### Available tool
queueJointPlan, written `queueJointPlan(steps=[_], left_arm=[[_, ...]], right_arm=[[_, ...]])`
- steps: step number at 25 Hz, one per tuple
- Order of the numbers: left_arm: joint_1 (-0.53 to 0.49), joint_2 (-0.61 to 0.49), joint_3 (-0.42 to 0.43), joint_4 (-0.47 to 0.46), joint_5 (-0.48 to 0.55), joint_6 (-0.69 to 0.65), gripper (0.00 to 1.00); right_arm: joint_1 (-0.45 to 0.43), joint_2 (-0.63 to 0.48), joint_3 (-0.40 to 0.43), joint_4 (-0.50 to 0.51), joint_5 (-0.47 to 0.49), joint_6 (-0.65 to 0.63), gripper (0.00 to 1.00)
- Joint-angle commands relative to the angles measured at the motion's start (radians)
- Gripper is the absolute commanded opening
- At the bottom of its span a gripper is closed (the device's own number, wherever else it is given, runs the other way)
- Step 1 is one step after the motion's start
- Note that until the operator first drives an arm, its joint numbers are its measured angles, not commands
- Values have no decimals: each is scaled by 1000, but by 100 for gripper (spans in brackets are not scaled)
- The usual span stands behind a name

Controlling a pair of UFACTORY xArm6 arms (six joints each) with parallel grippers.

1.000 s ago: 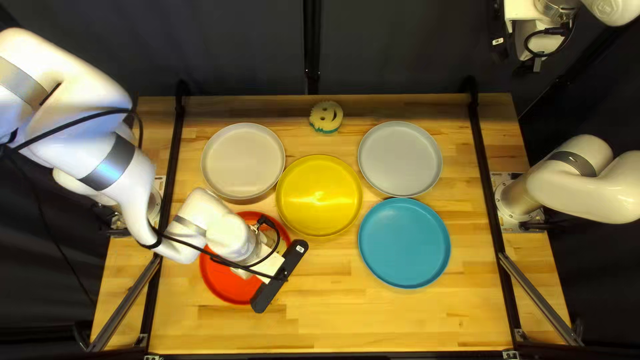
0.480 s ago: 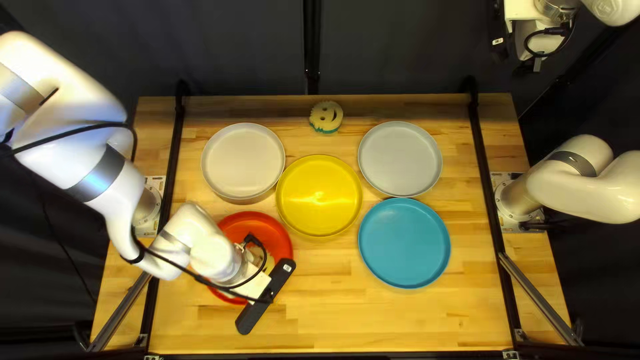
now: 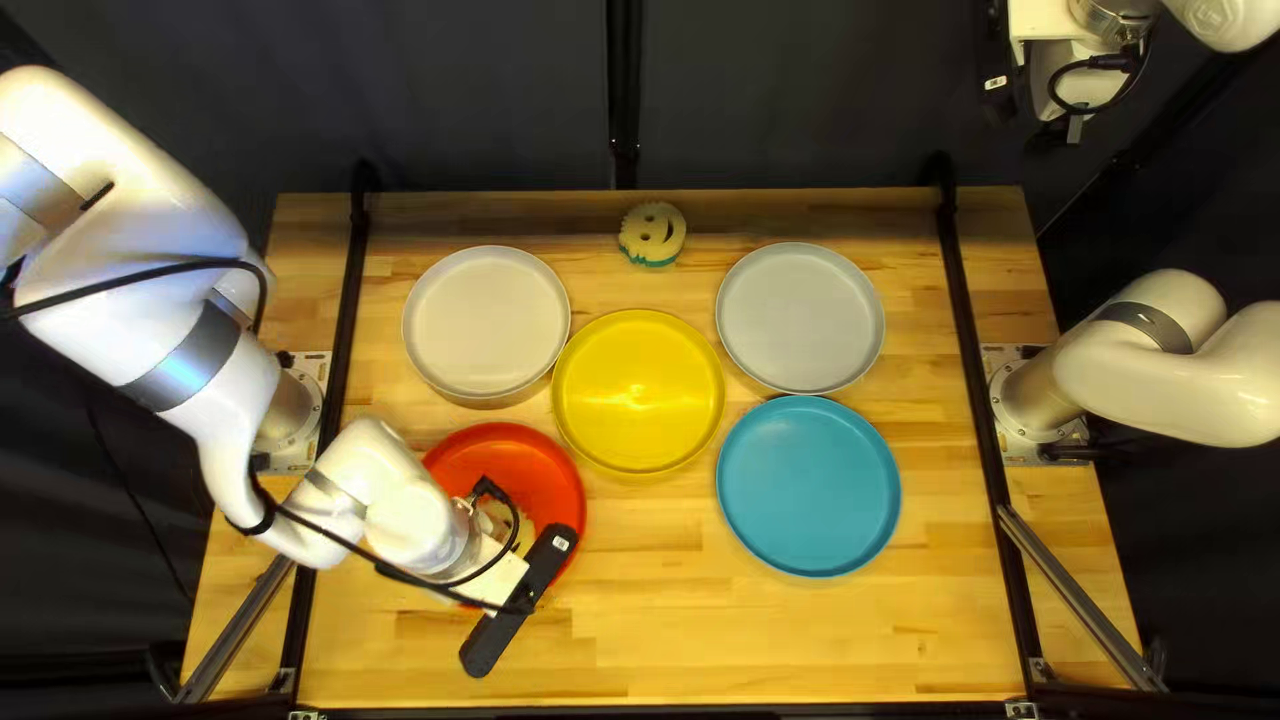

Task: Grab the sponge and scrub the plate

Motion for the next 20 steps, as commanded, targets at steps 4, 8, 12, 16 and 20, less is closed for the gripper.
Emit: queueJointPlan(steps=[4, 8, 12, 16, 20], left_arm=[[93, -5, 18, -49, -22, 133, 0], [91, -18, 32, -63, -23, 143, 0], [26, -28, 48, -65, -24, 78, 0], [-68, -16, 63, -86, -48, -1, 0], [-135, -23, 63, -75, -42, -88, 0]], right_arm=[[0, 0, 0, 0, 0, 0, 100], [0, 0, 0, 0, 0, 0, 100], [0, 0, 0, 0, 0, 0, 100], [0, 0, 0, 0, 0, 0, 100], [0, 0, 0, 0, 0, 0, 100]])
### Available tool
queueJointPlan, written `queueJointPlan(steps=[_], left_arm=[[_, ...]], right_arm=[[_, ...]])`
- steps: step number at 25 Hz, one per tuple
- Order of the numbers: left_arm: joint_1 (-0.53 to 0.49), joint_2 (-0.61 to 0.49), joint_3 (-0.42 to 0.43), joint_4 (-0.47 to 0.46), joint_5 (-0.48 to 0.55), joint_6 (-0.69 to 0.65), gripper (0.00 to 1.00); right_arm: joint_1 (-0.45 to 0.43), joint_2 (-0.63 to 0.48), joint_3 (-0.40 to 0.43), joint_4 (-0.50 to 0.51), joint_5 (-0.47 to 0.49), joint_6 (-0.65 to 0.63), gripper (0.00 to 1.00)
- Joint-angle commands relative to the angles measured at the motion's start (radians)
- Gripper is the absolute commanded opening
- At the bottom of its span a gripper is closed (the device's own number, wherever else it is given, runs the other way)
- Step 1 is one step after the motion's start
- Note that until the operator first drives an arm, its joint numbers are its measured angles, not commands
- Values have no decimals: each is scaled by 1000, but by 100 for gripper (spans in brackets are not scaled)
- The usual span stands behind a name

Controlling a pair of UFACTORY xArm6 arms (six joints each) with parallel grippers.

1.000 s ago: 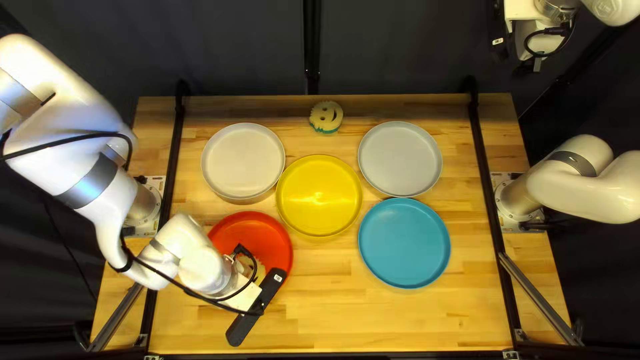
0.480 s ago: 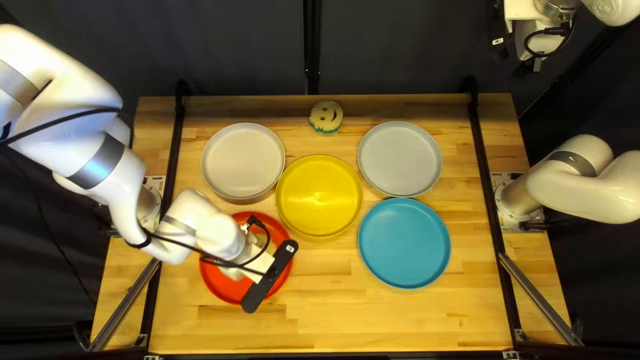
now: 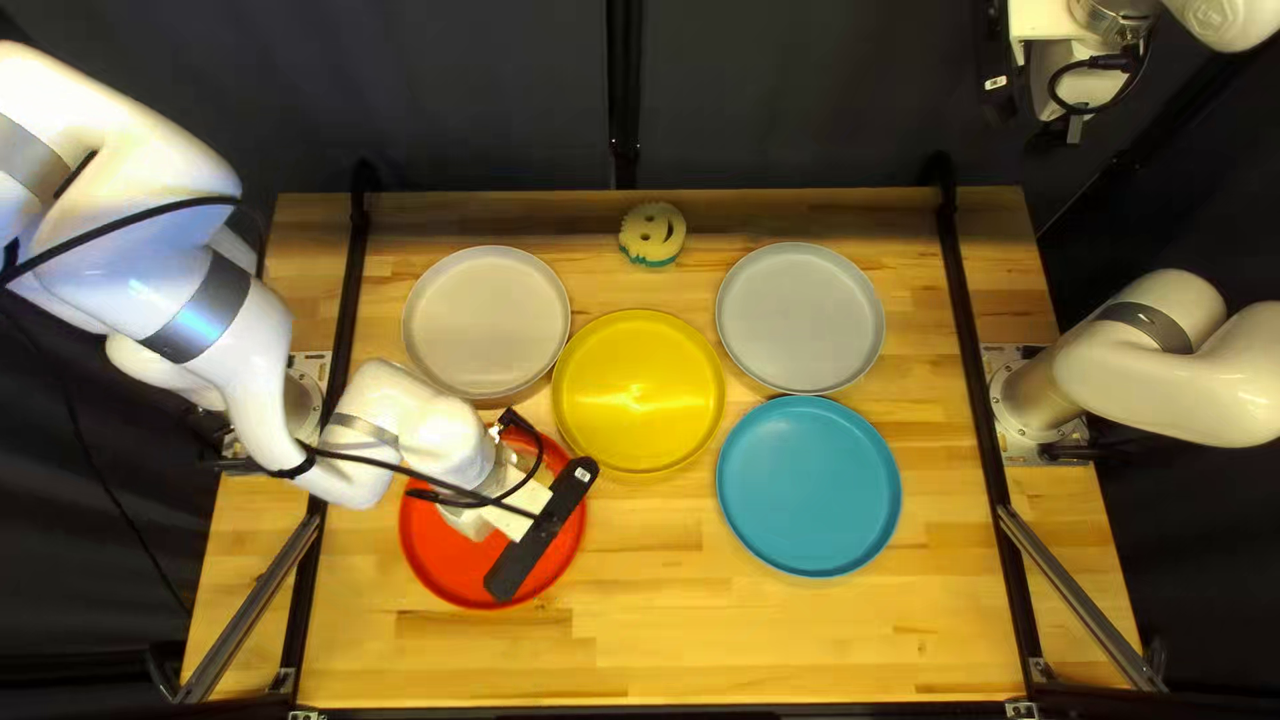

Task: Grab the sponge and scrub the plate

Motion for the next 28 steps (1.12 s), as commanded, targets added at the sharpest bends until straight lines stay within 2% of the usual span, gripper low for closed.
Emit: queueJointPlan(steps=[1, 8, 14, 20, 28], left_arm=[[-62, -4, -1, 12, 2, -88, 0], [-113, 5, -20, 38, 13, -171, 0], [-84, -46, 33, 33, 10, -155, 0], [10, -88, 96, 2, -20, -44, 0], [145, -75, 75, -29, -17, 128, 0]], right_arm=[[0, 0, 0, 0, 0, 0, 100], [0, 0, 0, 0, 0, 0, 100], [0, 0, 0, 0, 0, 0, 100], [0, 0, 0, 0, 0, 0, 100], [0, 0, 0, 0, 0, 0, 100]])
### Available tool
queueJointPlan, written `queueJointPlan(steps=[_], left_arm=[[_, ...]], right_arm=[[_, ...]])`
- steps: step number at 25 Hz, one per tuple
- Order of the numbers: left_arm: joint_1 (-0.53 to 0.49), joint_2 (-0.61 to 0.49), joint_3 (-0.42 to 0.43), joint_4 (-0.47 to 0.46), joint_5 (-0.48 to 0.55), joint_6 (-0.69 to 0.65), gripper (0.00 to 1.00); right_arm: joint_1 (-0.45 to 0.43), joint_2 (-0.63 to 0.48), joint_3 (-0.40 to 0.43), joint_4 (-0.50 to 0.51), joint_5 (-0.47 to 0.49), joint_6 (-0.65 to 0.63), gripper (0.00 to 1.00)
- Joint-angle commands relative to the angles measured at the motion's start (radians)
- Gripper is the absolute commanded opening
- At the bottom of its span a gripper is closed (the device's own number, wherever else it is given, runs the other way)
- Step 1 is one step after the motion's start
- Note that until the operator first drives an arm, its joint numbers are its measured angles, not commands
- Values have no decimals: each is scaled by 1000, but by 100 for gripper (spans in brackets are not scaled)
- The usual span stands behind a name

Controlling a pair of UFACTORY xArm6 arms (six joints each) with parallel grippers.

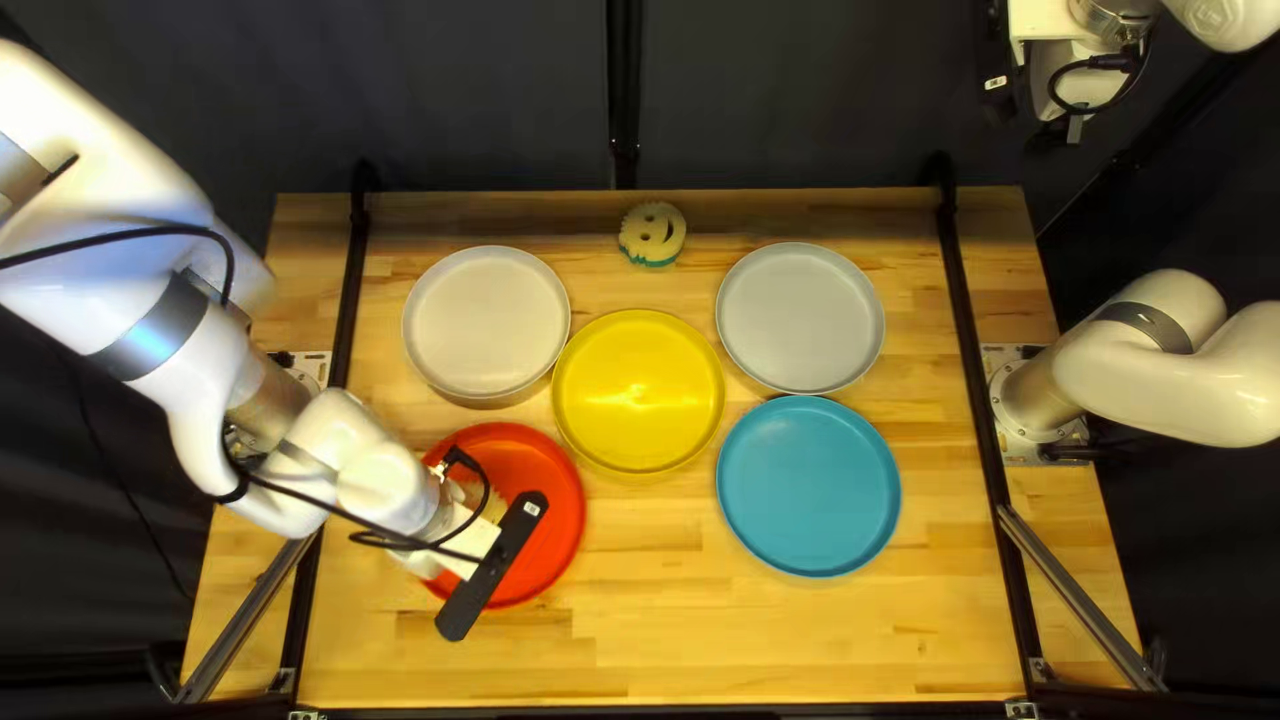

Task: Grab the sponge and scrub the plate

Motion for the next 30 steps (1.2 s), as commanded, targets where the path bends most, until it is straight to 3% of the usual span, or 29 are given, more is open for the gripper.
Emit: queueJointPlan(steps=[1, 9, 13, 20, 27, 30], left_arm=[[58, -1, -10, -13, 9, 73, 0], [58, -29, 9, -9, 20, 67, 0], [-11, -34, 34, -24, -3, 4, 0], [-137, 21, -8, -31, -27, -114, 0], [-218, 31, -19, -30, -26, -202, 0], [-205, 24, -14, -29, -21, -194, 0]], right_arm=[[0, 0, 0, 0, 0, 0, 100], [0, 0, 0, 0, 0, 0, 100], [0, 0, 0, 0, 0, 0, 100], [0, 0, 0, 0, 0, 0, 100], [0, 0, 0, 0, 0, 0, 100], [0, 0, 0, 0, 0, 0, 100]])
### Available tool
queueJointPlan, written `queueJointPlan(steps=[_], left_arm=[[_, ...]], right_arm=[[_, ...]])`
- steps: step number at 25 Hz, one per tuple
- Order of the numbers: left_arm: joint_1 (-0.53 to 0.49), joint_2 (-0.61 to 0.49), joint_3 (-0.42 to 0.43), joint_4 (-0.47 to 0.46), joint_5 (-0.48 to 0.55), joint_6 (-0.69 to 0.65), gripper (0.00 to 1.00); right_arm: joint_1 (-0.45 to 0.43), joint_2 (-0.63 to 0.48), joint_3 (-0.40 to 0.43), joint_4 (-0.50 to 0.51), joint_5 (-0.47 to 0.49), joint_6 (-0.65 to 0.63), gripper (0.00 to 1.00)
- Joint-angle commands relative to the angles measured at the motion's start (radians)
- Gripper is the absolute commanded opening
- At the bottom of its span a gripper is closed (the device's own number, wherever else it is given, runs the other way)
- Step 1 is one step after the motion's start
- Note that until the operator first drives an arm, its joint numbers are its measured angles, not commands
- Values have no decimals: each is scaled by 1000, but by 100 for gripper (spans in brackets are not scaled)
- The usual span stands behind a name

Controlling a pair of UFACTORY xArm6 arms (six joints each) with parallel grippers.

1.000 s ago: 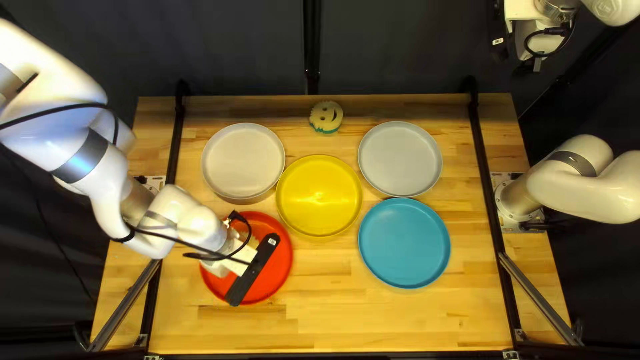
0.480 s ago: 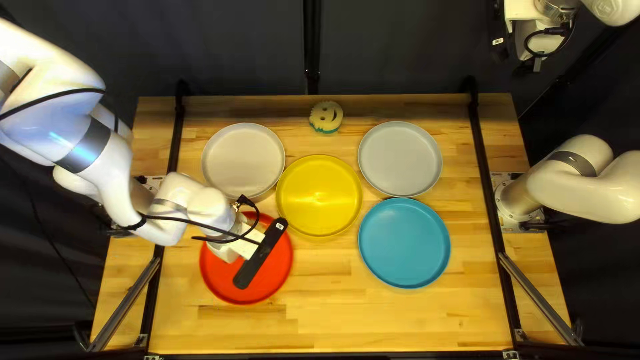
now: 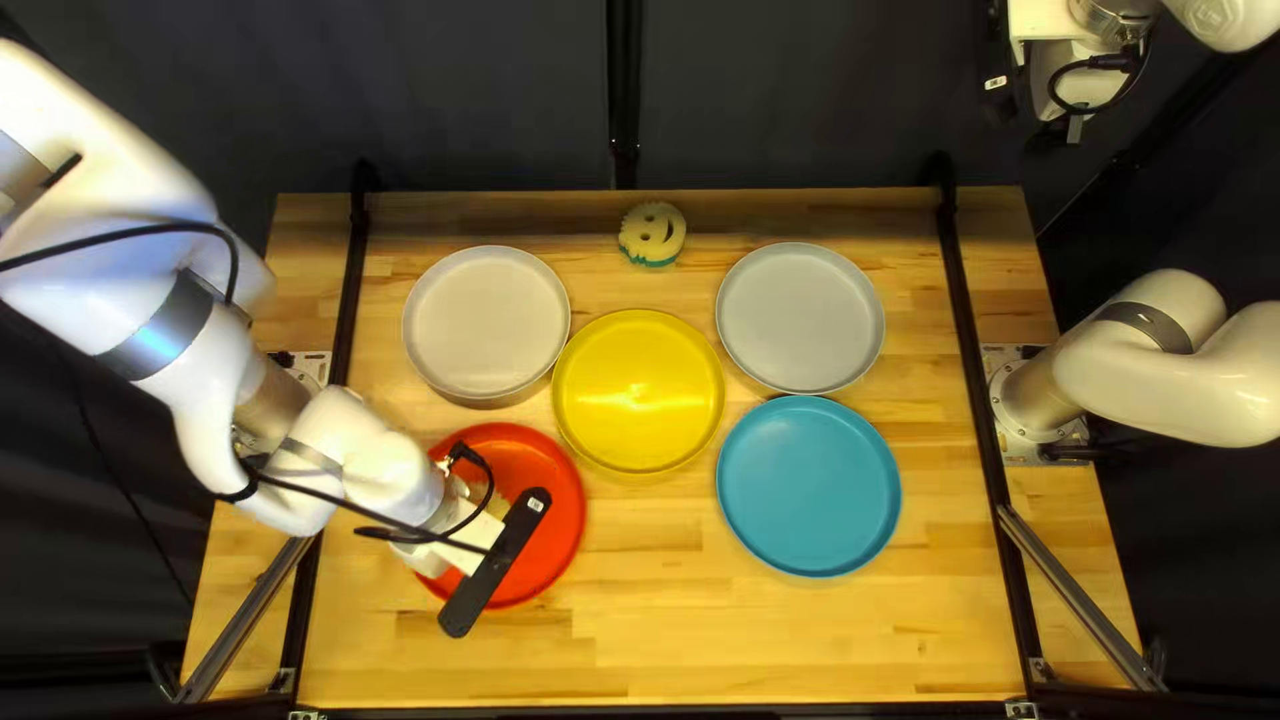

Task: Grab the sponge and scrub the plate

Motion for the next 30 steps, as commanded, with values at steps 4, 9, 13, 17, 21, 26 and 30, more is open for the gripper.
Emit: queueJointPlan(steps=[4, 9, 13, 17, 21, 26, 30], left_arm=[[69, -33, 39, -13, 0, 70, 0], [150, -91, 78, -9, 18, 136, 0], [217, -121, 78, 3, 45, 185, 0], [268, -106, 65, -4, 43, 248, 0], [290, -104, 67, -15, 41, 282, 0], [259, -120, 86, -28, 38, 262, 0], [193, -117, 97, -44, 22, 211, 0]], right_arm=[[0, 0, 0, 0, 0, 0, 100], [0, 0, 0, 0, 0, 0, 100], [0, 0, 0, 0, 0, 0, 100], [0, 0, 0, 0, 0, 0, 100], [0, 0, 0, 0, 0, 0, 100], [0, 0, 0, 0, 0, 0, 100], [0, 0, 0, 0, 0, 0, 100]])
